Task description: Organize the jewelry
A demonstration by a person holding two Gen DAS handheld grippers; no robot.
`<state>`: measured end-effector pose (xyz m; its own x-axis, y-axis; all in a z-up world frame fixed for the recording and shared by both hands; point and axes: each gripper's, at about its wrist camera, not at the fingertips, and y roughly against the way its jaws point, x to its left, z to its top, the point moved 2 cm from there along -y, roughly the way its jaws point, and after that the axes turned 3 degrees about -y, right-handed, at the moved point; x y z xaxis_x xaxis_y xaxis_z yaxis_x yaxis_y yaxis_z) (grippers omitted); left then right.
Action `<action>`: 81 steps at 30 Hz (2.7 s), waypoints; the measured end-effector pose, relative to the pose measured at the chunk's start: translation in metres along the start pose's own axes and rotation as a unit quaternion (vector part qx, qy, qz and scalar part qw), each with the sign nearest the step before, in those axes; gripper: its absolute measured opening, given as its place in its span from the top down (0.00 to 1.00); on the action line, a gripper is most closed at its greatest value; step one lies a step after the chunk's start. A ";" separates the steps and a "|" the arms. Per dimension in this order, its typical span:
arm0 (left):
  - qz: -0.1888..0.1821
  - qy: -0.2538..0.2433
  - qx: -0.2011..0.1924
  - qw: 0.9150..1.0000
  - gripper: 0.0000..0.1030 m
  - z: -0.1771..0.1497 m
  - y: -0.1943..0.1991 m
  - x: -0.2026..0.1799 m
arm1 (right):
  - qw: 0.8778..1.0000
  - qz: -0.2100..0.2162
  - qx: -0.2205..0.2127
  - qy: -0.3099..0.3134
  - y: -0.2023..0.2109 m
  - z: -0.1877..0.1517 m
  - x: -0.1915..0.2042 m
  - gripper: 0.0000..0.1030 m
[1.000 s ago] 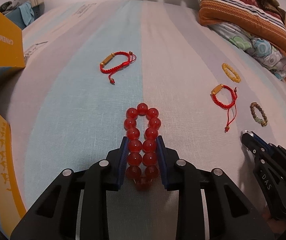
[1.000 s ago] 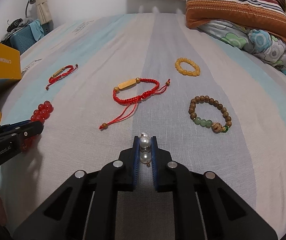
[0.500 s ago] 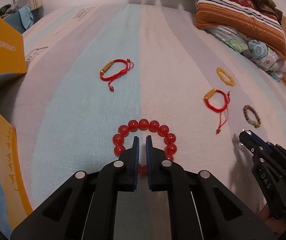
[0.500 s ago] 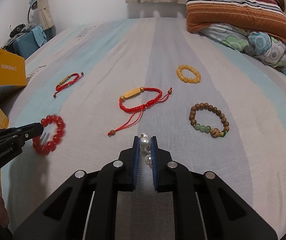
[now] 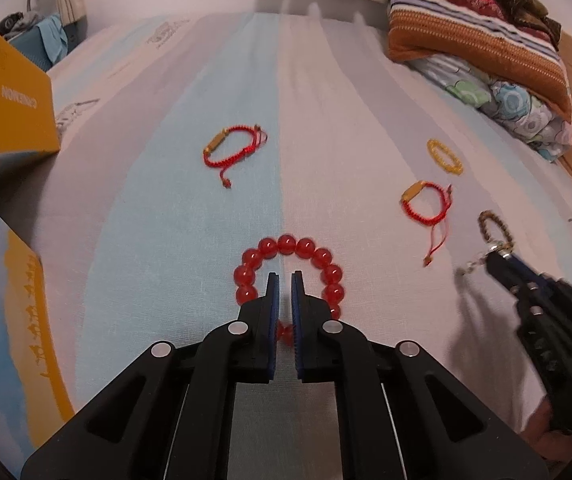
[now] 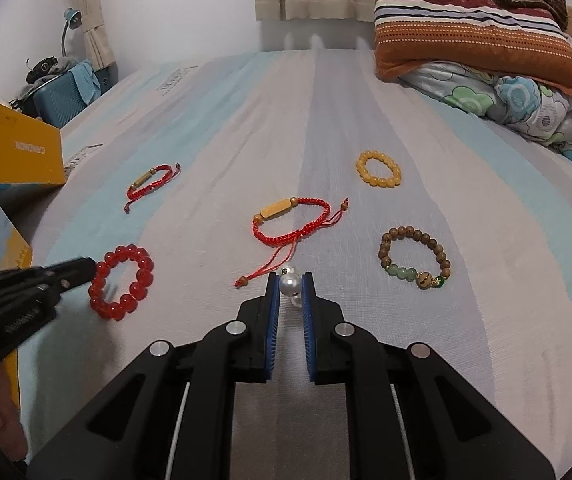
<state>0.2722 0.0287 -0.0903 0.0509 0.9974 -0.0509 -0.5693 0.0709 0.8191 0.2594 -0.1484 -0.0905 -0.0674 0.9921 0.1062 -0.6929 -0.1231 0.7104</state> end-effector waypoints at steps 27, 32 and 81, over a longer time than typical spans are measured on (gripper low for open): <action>0.002 0.028 -0.006 1.000 0.88 -0.002 -0.007 0.016 | 1.000 0.007 0.008 -0.006 -0.005 -0.003 0.001 0.90; 0.002 0.025 -0.012 1.000 0.88 0.002 0.007 0.013 | 1.000 0.006 0.004 -0.011 0.001 0.001 0.000 0.90; 0.033 0.030 -0.074 0.996 0.88 -0.010 0.186 0.060 | 0.997 0.048 -0.051 0.021 0.156 0.036 0.113 0.90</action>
<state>0.1612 0.1019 0.0533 -0.0381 0.9986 -0.0374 -0.6844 0.0012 0.7291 0.1696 -0.0568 0.0579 -0.1656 0.9761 0.1406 -0.7515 -0.2172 0.6229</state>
